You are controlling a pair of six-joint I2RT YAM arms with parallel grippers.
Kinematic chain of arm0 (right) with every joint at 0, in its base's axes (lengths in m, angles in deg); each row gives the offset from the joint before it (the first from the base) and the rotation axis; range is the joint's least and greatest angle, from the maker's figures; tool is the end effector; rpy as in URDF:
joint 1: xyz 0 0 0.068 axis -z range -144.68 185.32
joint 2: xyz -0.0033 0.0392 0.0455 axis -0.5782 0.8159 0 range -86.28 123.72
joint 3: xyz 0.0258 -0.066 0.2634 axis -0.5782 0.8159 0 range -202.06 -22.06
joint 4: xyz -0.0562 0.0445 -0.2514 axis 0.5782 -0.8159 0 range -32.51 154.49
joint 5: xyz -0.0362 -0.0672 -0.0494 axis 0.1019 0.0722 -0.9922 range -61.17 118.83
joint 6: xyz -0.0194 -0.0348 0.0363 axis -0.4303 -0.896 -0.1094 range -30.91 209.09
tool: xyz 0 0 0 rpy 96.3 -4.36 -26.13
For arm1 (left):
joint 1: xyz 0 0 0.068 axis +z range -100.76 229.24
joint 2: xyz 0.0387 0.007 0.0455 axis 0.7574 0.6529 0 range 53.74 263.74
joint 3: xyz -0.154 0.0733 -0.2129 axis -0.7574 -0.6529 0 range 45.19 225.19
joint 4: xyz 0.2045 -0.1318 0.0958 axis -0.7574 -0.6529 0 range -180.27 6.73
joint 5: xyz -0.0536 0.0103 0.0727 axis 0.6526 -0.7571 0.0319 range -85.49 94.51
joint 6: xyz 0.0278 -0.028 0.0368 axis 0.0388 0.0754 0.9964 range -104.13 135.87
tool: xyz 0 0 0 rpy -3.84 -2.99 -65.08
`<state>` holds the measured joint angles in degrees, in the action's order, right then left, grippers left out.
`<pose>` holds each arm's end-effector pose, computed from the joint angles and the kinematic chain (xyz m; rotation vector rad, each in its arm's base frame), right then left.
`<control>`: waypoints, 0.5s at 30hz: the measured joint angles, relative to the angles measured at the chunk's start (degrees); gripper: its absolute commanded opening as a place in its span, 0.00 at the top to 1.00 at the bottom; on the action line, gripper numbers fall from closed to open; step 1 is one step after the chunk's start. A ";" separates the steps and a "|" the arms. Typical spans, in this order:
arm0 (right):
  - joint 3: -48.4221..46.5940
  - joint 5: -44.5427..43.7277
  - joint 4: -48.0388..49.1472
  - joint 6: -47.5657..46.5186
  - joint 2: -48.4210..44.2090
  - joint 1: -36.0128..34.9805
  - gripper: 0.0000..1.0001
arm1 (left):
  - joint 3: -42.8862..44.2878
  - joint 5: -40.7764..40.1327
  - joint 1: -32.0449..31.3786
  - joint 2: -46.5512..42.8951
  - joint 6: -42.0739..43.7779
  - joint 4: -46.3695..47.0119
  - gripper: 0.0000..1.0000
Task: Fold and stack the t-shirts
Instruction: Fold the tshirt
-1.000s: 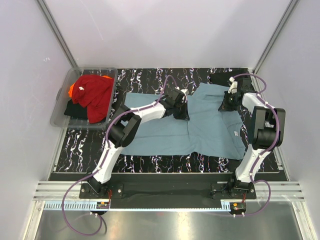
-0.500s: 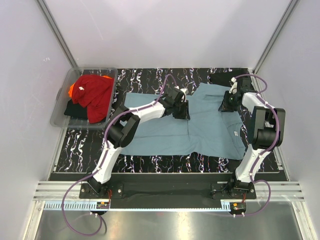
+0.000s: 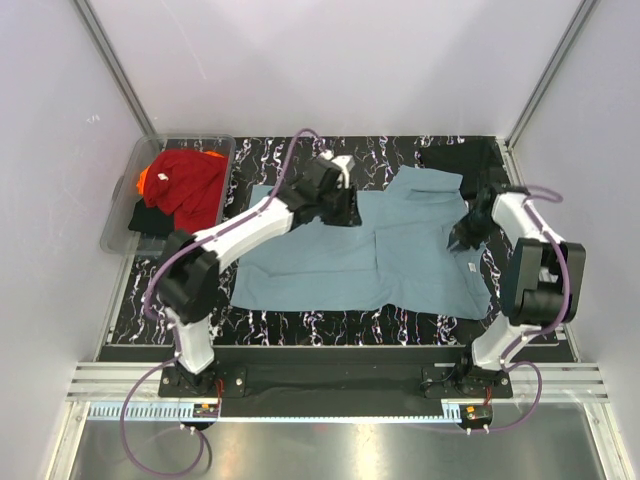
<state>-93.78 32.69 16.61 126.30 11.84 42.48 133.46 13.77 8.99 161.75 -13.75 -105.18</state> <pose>0.3307 -0.0391 0.2142 1.0778 2.6788 0.1973 0.3275 -0.2847 0.2657 0.3121 2.4042 -0.7837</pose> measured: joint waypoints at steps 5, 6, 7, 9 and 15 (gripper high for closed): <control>8.52 -2.32 -5.51 6.16 -0.79 0.22 0.83 | -9.66 0.20 2.19 -7.52 -0.42 -0.31 0.55; 9.70 -3.72 -6.45 6.88 -0.31 0.39 0.83 | -11.58 0.22 2.56 -8.11 -0.44 -0.17 0.55; 10.16 -4.66 -6.97 7.30 0.04 0.48 0.83 | -13.22 0.22 2.82 -8.33 -0.44 -0.39 0.55; 10.56 -7.32 -7.76 7.96 0.59 0.81 0.82 | -16.17 0.35 3.15 -8.31 -0.52 -0.22 0.55; 10.43 -16.81 -7.50 7.98 2.84 1.27 0.83 | -24.26 0.46 4.92 -8.26 -2.10 -0.09 0.55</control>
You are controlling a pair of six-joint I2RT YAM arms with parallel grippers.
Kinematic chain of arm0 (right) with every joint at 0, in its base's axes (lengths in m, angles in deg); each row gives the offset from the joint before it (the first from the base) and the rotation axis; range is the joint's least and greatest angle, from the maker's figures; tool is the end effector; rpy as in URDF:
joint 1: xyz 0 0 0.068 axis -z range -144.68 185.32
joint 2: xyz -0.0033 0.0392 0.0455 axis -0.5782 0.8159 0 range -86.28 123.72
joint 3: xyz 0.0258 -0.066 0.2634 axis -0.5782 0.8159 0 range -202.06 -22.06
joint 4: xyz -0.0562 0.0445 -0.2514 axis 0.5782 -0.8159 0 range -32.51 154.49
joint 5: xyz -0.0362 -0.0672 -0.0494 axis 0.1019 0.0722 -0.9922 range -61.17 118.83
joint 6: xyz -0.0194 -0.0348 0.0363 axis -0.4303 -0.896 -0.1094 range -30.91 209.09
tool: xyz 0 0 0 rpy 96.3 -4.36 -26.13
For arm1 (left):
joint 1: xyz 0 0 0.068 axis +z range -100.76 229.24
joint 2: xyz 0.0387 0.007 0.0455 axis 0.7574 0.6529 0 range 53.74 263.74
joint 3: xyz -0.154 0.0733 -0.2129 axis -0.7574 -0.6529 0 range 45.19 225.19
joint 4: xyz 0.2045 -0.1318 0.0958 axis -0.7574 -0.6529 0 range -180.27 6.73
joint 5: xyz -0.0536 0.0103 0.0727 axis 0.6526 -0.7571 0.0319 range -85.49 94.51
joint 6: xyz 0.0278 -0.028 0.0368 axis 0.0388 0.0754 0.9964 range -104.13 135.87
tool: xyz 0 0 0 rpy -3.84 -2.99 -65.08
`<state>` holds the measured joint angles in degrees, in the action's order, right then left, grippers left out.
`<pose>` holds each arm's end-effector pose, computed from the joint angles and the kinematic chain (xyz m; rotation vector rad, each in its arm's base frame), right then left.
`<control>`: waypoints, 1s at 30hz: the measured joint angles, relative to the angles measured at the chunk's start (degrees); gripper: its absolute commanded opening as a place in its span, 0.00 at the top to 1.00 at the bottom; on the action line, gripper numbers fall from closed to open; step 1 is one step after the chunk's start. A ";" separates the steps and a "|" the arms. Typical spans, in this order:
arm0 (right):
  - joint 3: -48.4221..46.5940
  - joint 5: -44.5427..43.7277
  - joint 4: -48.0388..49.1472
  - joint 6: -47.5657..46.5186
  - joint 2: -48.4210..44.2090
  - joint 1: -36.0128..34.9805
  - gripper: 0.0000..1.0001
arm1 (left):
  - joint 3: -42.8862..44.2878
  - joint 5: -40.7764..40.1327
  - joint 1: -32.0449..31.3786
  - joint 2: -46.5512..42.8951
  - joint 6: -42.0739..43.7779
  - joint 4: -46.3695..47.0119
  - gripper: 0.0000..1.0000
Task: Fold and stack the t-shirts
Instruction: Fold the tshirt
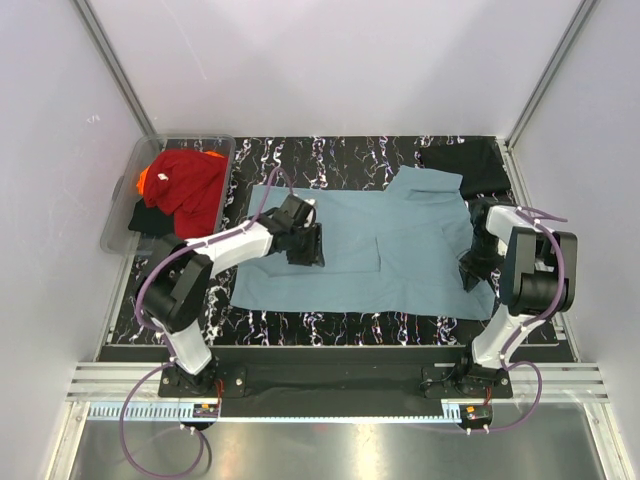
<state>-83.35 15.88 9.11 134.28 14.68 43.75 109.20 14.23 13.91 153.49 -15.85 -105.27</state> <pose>0.2832 -0.0500 0.1542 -1.3873 -2.7797 0.3778 0.2876 -0.2112 0.1870 0.1511 2.6927 -0.6218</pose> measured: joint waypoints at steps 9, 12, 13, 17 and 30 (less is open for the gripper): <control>-2.27 -8.70 -2.23 -2.40 3.91 1.55 0.83 | -8.09 -4.59 4.22 -1.73 -2.97 2.69 0.53; -2.45 -8.98 -2.36 -3.13 4.11 1.55 0.83 | -9.35 -6.60 5.42 -3.04 -3.28 2.62 0.53; -2.45 -8.98 -2.34 -3.43 4.11 1.55 0.83 | -9.42 -7.26 5.95 -3.28 -3.28 2.23 0.53; -2.40 -9.05 -1.84 -4.46 3.67 1.66 0.82 | -9.27 -11.69 6.97 -4.13 -2.51 -0.50 0.52; -2.21 -7.45 1.51 -4.76 -0.96 2.19 0.81 | -12.92 -19.23 7.26 -18.93 -0.31 -8.61 0.65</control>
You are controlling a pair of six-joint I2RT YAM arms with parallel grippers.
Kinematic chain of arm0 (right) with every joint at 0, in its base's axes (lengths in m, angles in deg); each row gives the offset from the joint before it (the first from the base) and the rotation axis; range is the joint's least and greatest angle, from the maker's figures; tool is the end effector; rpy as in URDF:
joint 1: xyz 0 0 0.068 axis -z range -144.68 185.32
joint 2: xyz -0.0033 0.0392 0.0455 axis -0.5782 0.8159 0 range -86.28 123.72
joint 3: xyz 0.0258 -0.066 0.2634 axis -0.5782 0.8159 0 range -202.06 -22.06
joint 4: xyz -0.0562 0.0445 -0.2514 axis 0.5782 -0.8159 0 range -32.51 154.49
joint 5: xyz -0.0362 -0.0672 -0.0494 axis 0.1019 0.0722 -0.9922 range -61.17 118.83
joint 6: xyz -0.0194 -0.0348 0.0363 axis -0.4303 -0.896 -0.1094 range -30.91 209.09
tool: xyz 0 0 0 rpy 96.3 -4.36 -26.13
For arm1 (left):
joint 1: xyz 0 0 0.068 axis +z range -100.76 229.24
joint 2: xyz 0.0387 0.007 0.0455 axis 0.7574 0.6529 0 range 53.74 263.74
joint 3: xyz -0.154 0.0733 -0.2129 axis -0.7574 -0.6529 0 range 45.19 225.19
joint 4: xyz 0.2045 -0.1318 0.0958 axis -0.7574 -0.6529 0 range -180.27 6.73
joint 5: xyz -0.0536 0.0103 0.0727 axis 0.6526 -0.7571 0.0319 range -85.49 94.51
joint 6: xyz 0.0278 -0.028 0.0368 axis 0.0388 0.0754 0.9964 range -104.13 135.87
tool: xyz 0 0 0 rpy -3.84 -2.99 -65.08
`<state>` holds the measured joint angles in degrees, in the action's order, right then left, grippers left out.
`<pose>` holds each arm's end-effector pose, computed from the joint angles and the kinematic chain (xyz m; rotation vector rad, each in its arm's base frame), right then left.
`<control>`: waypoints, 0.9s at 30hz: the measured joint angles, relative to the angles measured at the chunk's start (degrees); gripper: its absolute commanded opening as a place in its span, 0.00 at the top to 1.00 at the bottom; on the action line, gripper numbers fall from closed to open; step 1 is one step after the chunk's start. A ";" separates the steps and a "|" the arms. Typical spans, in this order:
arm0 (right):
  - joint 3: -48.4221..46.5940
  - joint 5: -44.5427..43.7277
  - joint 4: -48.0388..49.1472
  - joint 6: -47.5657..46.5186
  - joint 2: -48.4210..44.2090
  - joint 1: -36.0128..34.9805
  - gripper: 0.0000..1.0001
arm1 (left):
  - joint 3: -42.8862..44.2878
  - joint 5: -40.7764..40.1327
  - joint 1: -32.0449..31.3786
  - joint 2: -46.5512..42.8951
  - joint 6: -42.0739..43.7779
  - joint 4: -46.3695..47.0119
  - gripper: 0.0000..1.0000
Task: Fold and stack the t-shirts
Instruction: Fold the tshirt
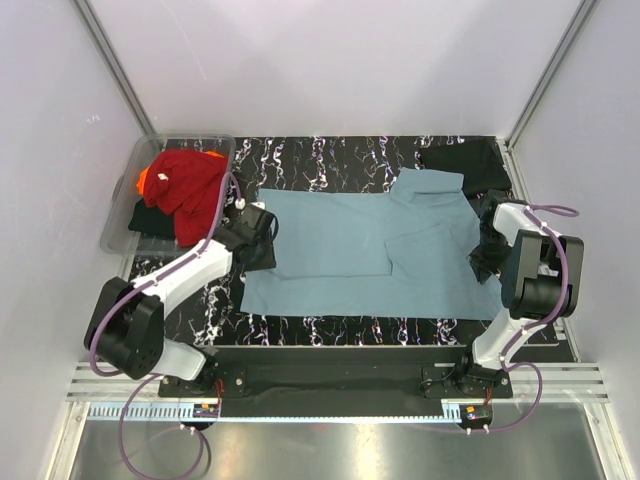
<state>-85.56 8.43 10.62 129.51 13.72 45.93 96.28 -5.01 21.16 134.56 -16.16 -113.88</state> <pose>0.2903 -0.0670 0.1686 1.2954 2.7181 -0.5261 0.2448 -0.1239 0.2098 -0.1474 2.6045 -0.1579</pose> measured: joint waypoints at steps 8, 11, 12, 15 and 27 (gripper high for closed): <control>1.49 -0.22 2.01 -0.07 1.49 0.09 0.81 | -5.66 -0.15 0.02 1.86 -3.15 -0.55 0.65; 1.46 -1.33 2.14 -0.55 2.10 0.11 0.81 | -6.88 -0.98 0.35 3.80 -4.55 -0.31 0.65; 1.49 -1.57 2.32 -0.83 2.10 0.15 0.81 | -6.88 -1.07 0.46 3.76 -4.94 -0.15 0.65; 1.60 -1.64 2.64 -1.73 2.10 0.15 0.81 | -6.88 -1.25 0.72 3.80 -6.34 -0.15 0.60; 6.82 1.07 5.73 -4.17 -4.81 0.42 0.78 | -13.66 -2.10 1.49 -6.95 -10.01 -1.36 0.52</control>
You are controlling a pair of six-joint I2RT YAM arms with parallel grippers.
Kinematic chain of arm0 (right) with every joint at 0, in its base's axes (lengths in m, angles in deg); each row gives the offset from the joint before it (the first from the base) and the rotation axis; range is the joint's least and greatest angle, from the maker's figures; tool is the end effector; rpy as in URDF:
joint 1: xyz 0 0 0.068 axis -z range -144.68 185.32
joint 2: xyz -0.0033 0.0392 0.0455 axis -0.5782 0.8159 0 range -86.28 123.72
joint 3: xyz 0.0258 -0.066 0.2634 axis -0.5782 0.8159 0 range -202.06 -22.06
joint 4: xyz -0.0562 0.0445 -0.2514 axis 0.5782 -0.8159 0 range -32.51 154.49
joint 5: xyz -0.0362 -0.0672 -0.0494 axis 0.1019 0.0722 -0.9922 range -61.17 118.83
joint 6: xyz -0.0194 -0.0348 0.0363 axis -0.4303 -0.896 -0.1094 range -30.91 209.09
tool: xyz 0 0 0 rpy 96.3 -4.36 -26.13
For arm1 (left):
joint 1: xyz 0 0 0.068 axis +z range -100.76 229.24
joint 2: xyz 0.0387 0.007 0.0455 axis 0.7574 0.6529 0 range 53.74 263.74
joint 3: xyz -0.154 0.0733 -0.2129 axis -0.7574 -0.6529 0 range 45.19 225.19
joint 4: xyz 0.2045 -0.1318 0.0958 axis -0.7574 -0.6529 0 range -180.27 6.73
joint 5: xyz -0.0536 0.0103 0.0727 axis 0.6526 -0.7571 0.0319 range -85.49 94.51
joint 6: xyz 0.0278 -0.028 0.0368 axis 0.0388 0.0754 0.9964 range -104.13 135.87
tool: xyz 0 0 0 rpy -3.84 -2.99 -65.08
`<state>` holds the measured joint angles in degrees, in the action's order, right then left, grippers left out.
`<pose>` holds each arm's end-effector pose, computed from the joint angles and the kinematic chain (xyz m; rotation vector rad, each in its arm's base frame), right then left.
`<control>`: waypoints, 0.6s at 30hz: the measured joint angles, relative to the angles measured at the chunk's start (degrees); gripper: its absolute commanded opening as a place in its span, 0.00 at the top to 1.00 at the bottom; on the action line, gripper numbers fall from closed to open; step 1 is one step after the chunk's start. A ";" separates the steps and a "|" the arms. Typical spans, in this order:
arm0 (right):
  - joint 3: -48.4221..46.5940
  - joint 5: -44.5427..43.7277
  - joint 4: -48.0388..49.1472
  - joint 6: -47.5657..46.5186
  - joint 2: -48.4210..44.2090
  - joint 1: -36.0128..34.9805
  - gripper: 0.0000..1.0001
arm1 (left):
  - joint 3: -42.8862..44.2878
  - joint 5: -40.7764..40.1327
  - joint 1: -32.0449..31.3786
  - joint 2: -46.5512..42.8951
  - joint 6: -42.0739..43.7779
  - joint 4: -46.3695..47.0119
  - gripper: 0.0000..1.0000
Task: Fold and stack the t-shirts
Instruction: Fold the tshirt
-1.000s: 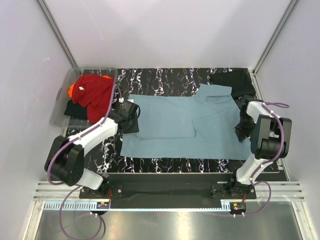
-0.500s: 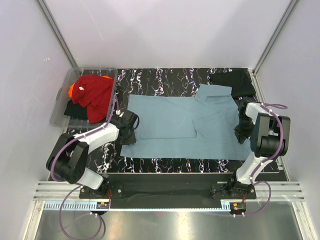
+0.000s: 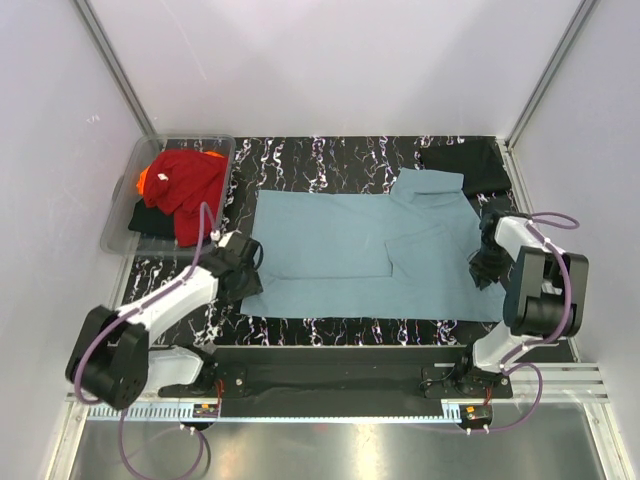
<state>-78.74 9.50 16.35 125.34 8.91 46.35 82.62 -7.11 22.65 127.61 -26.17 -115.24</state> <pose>0.2718 -0.0649 0.1634 1.2062 2.7186 -0.4753 0.1994 -0.0917 0.1685 -0.4176 2.6854 -0.0638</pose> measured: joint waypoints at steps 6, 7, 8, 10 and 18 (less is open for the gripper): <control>1.64 5.44 0.13 0.24 -6.29 -0.07 0.77 | 0.61 -1.01 1.68 -8.94 0.11 -2.84 0.51; 1.64 6.47 0.20 0.37 -7.15 -0.46 0.76 | 1.60 -0.17 1.70 -9.55 0.50 -2.64 0.51; 1.64 7.34 0.33 0.50 -8.02 -1.11 0.75 | 2.75 1.11 1.70 -9.97 0.92 -2.10 0.51; 1.64 9.88 0.76 0.85 -9.68 -3.41 0.75 | 5.38 3.82 1.70 -9.92 1.66 -0.33 0.51; 0.59 16.63 4.22 1.97 -7.80 -8.28 0.77 | 13.18 10.21 1.70 1.38 3.02 6.34 0.52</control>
<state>-78.15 26.13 20.57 127.31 1.11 38.07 95.80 3.10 24.35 128.99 -23.15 -108.90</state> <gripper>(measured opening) 0.245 0.481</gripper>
